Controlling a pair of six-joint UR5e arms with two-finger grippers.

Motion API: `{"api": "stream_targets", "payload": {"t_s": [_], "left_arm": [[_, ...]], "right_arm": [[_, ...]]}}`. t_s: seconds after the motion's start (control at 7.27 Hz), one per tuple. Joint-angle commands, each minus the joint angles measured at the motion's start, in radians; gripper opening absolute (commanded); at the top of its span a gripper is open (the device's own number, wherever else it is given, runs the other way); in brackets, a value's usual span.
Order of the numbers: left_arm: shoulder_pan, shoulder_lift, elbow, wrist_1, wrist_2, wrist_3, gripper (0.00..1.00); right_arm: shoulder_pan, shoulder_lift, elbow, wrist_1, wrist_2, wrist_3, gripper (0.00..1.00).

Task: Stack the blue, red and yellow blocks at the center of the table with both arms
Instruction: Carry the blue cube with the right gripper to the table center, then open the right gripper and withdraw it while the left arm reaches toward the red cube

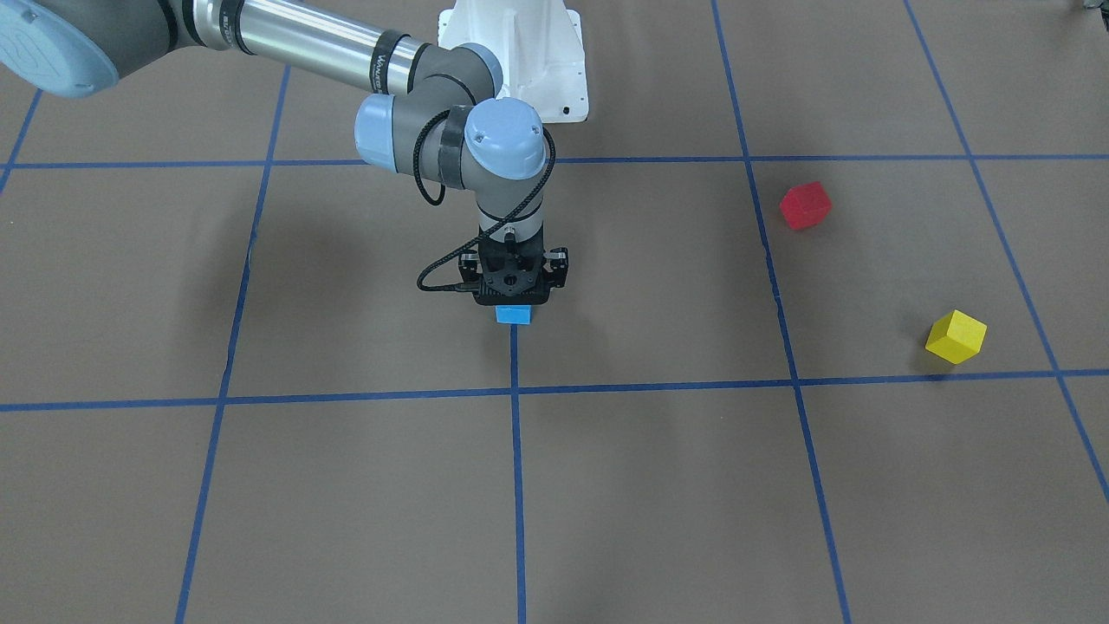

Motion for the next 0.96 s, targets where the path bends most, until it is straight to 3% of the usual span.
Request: {"api": "stream_targets", "payload": {"t_s": [0.0, 0.14, 0.28, 0.55, 0.83], "left_arm": [[0.000, 0.000, -0.006, -0.004, 0.000, 0.000, 1.00], [0.006, -0.009, -0.015, -0.006, -0.002, -0.008, 1.00], [0.083, -0.047, -0.030, -0.003, -0.005, -0.073, 1.00], [0.235, -0.069, -0.123, -0.001, 0.008, -0.476, 1.00], [0.347, -0.068, -0.206, -0.001, 0.047, -0.782, 1.00]], "right_arm": [[0.077, -0.001, 0.040, -0.007, 0.061, -0.013, 0.99], [0.154, -0.010, 0.063, -0.010, 0.136, -0.023, 0.99], [0.223, -0.050, 0.102, -0.021, 0.171, -0.096, 0.99], [0.403, -0.171, 0.204, -0.104, 0.263, -0.367, 1.00], [0.569, -0.300, 0.233, -0.105, 0.342, -0.652, 1.00]]}}
